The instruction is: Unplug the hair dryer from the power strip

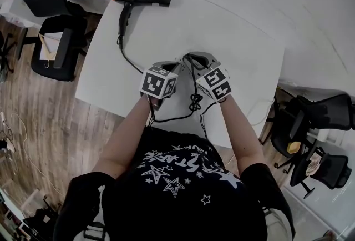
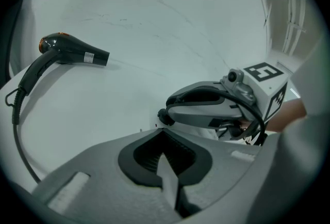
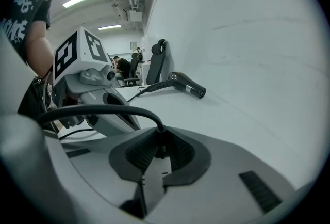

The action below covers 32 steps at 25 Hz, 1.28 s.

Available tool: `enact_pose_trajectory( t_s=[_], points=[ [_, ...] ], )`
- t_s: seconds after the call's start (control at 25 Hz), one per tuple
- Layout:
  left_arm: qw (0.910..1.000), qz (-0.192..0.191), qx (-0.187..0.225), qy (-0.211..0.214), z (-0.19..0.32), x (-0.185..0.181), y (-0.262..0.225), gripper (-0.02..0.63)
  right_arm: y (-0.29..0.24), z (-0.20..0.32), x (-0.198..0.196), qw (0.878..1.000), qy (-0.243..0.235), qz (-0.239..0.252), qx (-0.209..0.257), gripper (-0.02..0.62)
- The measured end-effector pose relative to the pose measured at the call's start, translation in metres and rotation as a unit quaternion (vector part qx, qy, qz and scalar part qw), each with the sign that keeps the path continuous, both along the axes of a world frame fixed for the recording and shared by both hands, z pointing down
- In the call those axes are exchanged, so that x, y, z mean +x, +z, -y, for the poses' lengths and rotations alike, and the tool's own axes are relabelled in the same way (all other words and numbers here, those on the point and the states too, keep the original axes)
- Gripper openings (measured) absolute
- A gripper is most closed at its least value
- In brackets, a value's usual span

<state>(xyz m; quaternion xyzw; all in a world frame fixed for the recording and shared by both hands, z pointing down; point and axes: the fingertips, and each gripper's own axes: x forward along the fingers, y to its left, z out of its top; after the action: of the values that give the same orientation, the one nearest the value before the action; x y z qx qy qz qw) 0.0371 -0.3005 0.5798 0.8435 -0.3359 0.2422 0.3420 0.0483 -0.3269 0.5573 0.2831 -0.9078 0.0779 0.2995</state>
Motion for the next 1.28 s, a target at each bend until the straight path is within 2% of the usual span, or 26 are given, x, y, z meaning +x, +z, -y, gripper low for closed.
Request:
enact_pose_trajectory(
  t_s=[0.08, 0.24, 0.36, 0.48, 0.76, 1.08, 1.28],
  points=[
    [1.0, 0.001, 0.0, 0.0, 0.0, 0.0, 0.0, 0.006, -0.001, -0.003, -0.002, 1.0, -0.007, -0.017, 0.016, 0.055],
    [1.0, -0.002, 0.001, 0.001, 0.002, 0.0, 0.002, 0.006, -0.037, 0.012, 0.0, 0.997, 0.017, 0.028, 0.072, 0.054],
    [1.0, 0.0, 0.004, 0.0, 0.002, -0.001, 0.002, 0.006, -0.059, 0.025, 0.001, 0.996, 0.004, 0.021, 0.089, 0.055],
    [1.0, 0.002, 0.004, 0.0, 0.001, 0.0, 0.002, 0.006, -0.064, 0.022, 0.004, 0.996, 0.0, 0.022, 0.085, 0.057],
    [0.9998, 0.007, 0.015, 0.009, 0.0, 0.0, 0.001, 0.006, -0.066, 0.01, 0.017, 0.996, 0.036, 0.026, 0.073, 0.057],
    [0.9979, -0.058, 0.012, -0.027, -0.001, -0.002, -0.005, 0.008, -0.072, -0.011, 0.026, 0.995, 0.075, 0.016, 0.071, 0.058],
    [0.996, -0.08, 0.039, -0.008, -0.007, 0.0, -0.026, 0.008, -0.077, -0.026, 0.029, 0.993, 0.093, 0.007, 0.073, 0.058]
  ],
)
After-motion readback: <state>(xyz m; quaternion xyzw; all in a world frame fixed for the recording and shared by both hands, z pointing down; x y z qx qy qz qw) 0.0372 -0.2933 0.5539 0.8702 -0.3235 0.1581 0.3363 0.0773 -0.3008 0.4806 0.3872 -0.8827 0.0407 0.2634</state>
